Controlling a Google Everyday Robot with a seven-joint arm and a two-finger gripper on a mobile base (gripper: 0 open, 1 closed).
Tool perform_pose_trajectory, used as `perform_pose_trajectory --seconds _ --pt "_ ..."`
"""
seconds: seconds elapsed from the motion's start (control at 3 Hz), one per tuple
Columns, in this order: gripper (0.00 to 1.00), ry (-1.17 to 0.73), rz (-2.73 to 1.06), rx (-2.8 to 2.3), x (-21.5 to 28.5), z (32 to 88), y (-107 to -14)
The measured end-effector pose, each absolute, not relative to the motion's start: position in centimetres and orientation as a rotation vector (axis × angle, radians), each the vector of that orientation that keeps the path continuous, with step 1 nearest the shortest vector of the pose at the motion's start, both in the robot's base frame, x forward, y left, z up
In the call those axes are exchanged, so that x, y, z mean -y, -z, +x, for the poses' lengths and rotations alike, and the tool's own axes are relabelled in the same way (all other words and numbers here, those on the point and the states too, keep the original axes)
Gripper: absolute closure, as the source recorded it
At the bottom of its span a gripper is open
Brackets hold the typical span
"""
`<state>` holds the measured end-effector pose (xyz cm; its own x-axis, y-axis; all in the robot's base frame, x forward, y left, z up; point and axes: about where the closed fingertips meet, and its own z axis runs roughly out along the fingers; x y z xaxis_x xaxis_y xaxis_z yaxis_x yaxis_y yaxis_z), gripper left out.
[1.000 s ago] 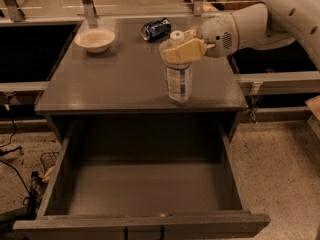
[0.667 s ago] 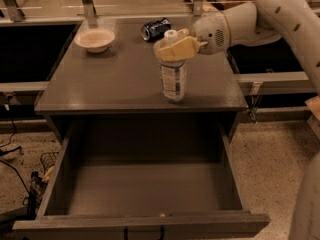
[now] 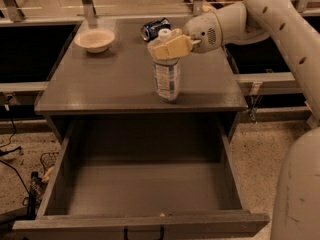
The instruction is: Pick blue plastic bottle from top drawer and place on counter
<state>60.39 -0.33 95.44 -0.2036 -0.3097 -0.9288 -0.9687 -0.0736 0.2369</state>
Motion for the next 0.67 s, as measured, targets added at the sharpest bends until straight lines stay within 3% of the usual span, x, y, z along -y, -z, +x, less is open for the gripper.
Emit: perform_pose_trajectory --seconds 0.67 --pt "1.0 -1.384 -1.384 -1.562 -0.02 60.44 -95.66"
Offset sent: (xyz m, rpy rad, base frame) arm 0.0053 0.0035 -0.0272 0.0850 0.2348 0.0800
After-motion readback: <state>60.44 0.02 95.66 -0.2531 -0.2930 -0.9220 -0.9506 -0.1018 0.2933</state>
